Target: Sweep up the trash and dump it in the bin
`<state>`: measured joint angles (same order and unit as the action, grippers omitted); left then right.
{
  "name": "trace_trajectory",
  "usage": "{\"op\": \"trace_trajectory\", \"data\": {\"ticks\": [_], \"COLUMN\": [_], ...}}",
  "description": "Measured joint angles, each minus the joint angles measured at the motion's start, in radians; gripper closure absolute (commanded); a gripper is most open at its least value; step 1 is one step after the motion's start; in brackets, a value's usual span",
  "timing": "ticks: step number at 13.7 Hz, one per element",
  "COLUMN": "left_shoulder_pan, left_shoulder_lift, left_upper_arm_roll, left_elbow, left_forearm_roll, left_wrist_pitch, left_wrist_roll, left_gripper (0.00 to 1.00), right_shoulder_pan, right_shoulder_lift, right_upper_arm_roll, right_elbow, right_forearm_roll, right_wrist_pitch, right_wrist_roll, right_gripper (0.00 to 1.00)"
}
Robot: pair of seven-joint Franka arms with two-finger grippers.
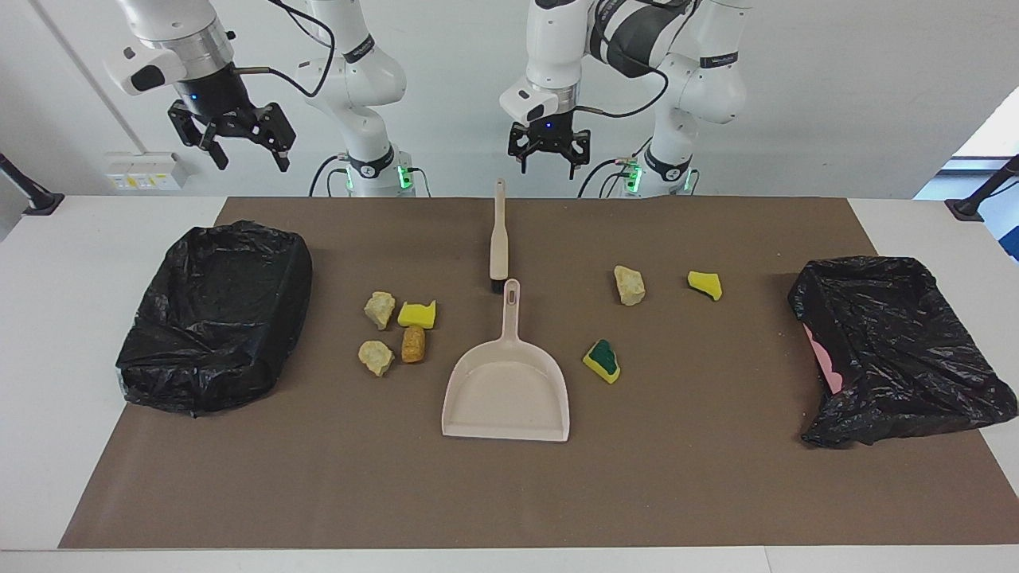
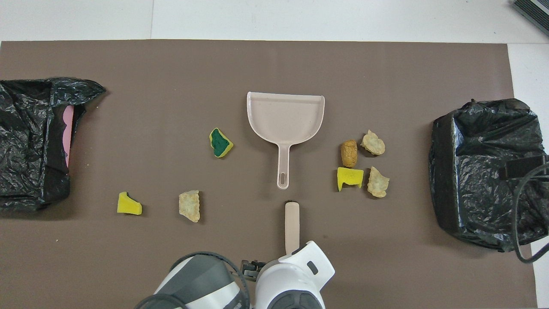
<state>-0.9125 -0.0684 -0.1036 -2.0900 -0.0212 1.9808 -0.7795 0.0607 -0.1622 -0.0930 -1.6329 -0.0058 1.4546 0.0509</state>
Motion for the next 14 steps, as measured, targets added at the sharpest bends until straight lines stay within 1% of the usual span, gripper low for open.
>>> {"op": "trace_trajectory", "data": {"ticks": [2,3,7,8,10,11,13,14], "left_shoulder_pan": [-0.029,-0.040,-0.066,-0.074,-0.097,-0.107,-0.121,-0.123], "left_shoulder_lift": [0.065,0.085,0.098,0.101,0.120,0.130,0.147,0.156], "left_upper_arm_roll": [0.000,0.000,0.000,0.001,0.000,0.000,0.000,0.000], "left_elbow": [-0.004,-0.013,-0.067,-0.075,-0.086,-0.089,-0.090,-0.090], "left_forearm_roll": [0.000,0.000,0.000,0.000,0.000,0.000,0.000,0.000], "left_wrist_pitch": [0.063,0.088,0.151,0.154,0.167,0.174,0.193,0.198], "left_wrist_roll": [-0.038,-0.044,-0.069,-0.074,-0.110,-0.135,-0.162,-0.167], "left_gripper": [0.00,0.00,0.00,0.06,0.14,0.17,0.35,0.37], "right_shoulder_pan": [0.000,0.000,0.000,0.000,0.000,0.000,0.000,0.000], "right_shoulder_lift": [-0.002,-0.003,-0.002,-0.002,-0.002,-0.002,-0.003,-0.003], "right_upper_arm_roll": [0.000,0.000,0.000,0.000,0.000,0.000,0.000,0.000], "right_elbow": [-0.003,-0.003,-0.007,-0.007,-0.008,-0.008,-0.008,-0.009], "right_forearm_roll": [0.000,0.000,0.000,0.000,0.000,0.000,0.000,0.000], "right_wrist_pitch": [0.000,0.000,0.000,0.000,0.000,0.000,0.000,0.000], "right_wrist_roll": [0.000,0.000,0.000,0.000,0.000,0.000,0.000,0.000], "right_gripper": [0.00,0.00,0.00,0.00,0.00,0.00,0.00,0.00]}}
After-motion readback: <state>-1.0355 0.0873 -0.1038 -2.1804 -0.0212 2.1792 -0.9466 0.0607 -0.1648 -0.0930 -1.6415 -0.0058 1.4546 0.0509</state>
